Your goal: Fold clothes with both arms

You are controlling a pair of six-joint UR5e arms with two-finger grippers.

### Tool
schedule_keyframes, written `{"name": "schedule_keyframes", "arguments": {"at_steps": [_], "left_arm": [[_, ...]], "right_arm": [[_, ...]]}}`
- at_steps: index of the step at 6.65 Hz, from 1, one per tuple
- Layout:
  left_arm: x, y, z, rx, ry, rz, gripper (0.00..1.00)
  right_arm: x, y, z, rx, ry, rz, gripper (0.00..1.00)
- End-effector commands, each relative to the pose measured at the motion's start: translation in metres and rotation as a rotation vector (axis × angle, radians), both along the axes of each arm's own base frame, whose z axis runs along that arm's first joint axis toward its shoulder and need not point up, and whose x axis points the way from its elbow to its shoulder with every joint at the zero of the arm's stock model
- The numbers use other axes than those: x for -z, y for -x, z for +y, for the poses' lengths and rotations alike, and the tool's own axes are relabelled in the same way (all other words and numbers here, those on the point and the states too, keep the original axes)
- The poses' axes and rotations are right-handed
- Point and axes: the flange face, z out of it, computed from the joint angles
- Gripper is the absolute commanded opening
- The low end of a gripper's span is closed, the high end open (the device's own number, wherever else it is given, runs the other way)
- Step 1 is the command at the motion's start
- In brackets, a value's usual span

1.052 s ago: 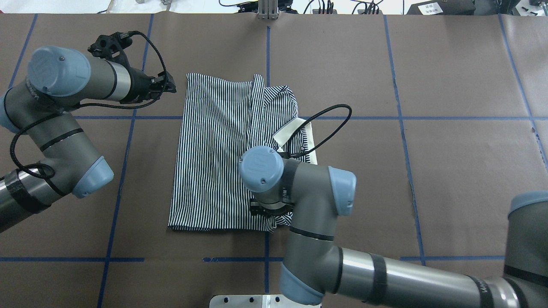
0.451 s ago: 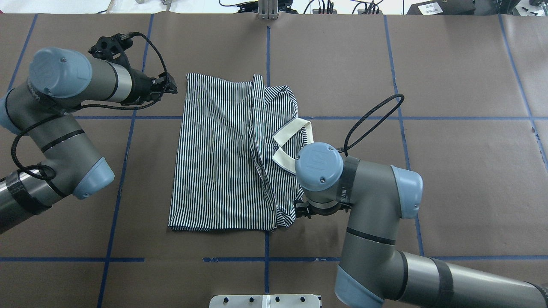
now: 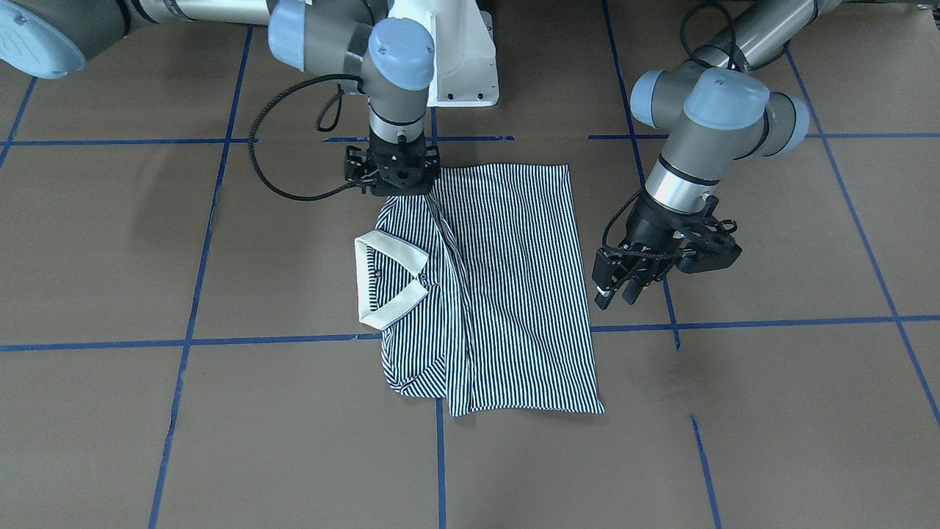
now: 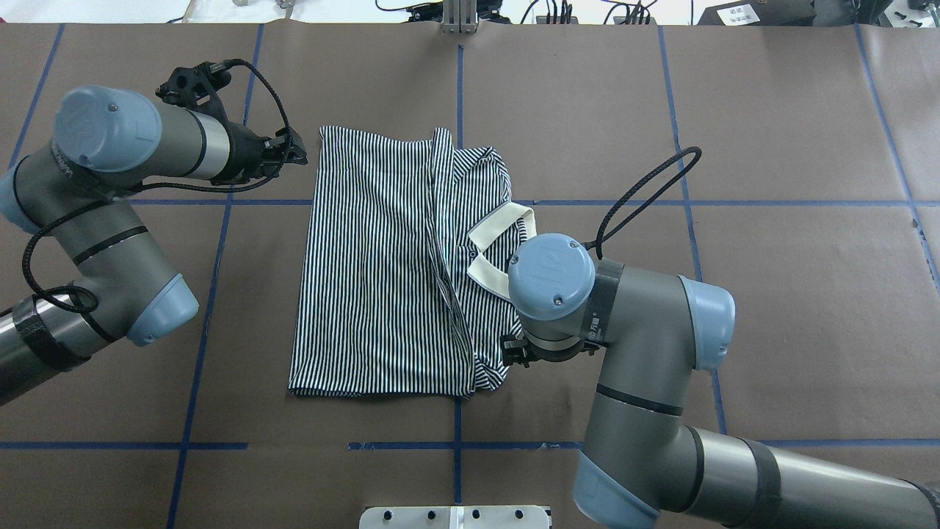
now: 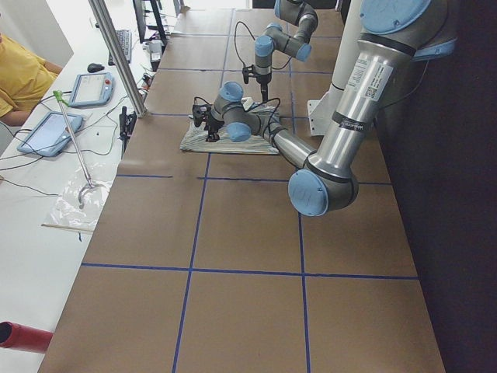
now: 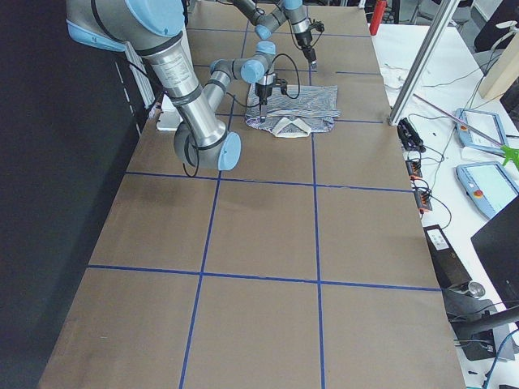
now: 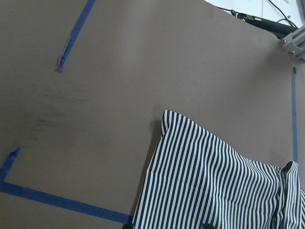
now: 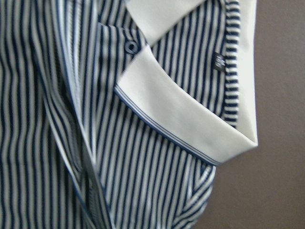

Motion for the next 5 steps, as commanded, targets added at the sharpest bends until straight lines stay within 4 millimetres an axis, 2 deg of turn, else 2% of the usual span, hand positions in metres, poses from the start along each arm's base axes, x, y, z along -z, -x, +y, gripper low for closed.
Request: {"name": "schedule_keyframes", "arguments": {"at_steps": [1, 2, 3, 5], "left_arm": [[-0.008, 0.001, 0.002, -0.001, 0.007, -0.009, 0.59], [-0.007, 0.002, 0.004, -0.002, 0.006, -0.006, 0.59], [-0.006, 0.002, 0.004, -0.002, 0.005, -0.005, 0.59], [-0.007, 0.001, 0.005, -0.005, 0.007, -0.005, 0.6]], "right_arm": [[0.015, 0.043, -0.03, -0.045, 0.011, -0.031, 1.0], [0.022, 0.06, -0.039, -0.048, 0.022, -0.007, 1.0], [0.016, 0.06, -0.047, -0.047, 0.021, 0.005, 1.0], [-0.014, 0.056, -0.065, -0.028, 0.012, 0.055, 1.0]]}}
